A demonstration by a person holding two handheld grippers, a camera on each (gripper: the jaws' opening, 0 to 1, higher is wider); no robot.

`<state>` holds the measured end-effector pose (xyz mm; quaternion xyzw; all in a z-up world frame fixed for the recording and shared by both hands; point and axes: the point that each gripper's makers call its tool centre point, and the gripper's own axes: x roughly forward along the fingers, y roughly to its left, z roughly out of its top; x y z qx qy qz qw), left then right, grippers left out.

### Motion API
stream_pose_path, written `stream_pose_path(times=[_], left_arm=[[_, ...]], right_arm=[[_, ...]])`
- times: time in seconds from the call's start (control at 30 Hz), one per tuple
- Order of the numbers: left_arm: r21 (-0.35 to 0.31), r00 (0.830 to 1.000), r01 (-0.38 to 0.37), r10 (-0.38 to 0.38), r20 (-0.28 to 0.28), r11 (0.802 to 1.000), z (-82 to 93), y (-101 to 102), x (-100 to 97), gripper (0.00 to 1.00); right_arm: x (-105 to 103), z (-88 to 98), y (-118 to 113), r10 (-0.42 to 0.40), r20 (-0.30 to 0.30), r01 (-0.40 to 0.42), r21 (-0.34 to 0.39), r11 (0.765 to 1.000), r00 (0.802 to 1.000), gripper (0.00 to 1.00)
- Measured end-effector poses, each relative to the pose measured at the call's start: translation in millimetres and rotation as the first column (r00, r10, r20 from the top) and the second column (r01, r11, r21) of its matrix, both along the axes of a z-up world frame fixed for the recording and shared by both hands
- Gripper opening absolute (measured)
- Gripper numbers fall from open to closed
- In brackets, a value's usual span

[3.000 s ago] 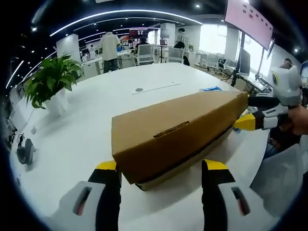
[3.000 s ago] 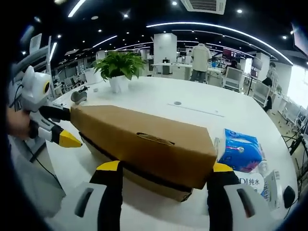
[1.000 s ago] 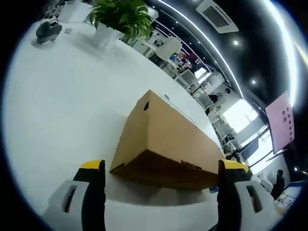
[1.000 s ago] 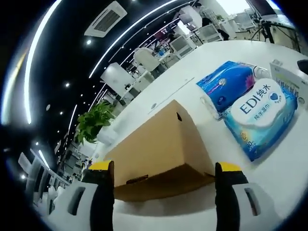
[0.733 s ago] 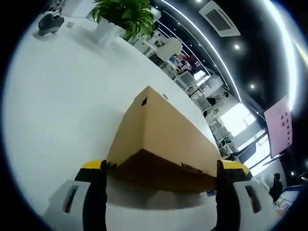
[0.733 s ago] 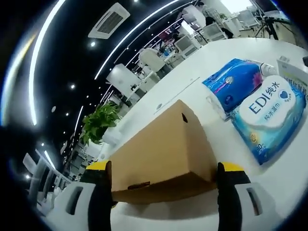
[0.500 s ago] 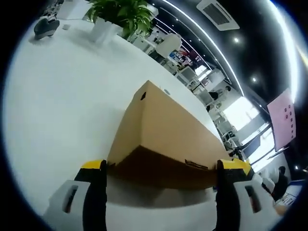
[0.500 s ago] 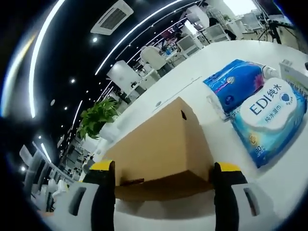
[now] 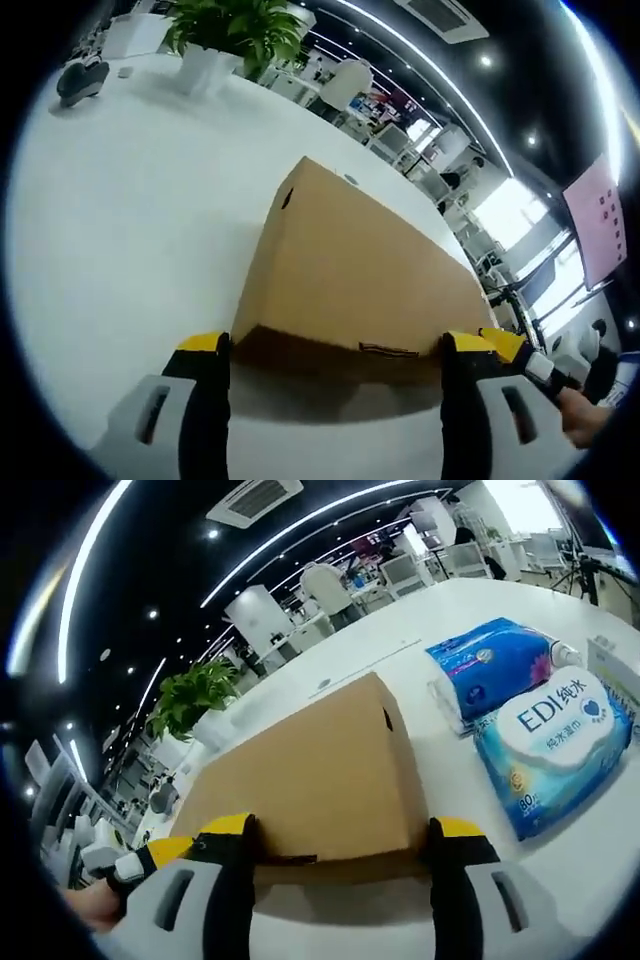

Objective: Operate the shoe box by opening the lid, removing the specified soft item, and placing it in the target area until the item is outside and the box remains undamaged.

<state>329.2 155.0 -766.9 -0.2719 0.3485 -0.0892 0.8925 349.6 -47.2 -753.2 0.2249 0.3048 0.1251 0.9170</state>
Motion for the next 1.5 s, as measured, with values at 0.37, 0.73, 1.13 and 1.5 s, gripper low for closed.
stream_pose_path(times=[0.37, 0.73, 1.13, 1.5], left_arm=[[-0.010, 1.000, -0.007, 0.007, 0.004, 1.000, 1.1, 0.7, 1.7, 0.85], [-0.028, 0.997, 0.036, -0.038, -0.063, 0.999, 3.2, 3.2, 2.6, 0.83], [0.031, 0.997, 0.074, -0.075, 0.033, 0.997, 32.1, 30.1, -7.9, 0.82], [0.387, 0.929, 0.257, -0.337, 0.154, 0.886, 59.0, 26.5, -26.7, 0.80]], right_arm=[[1.7, 1.4, 0.5, -0.010, 0.016, 0.010, 0.002, 1.000, 1.000, 0.66], [6.4, 7.1, -7.2, 0.017, 0.003, -0.017, -0.022, 1.000, 1.000, 0.65], [-8.3, 38.3, -14.3, 0.152, 0.109, -0.127, -0.207, 0.970, 0.982, 0.69], [-19.7, 64.9, -3.9, 0.415, 0.175, -0.265, -0.540, 0.799, 0.893, 0.64]])
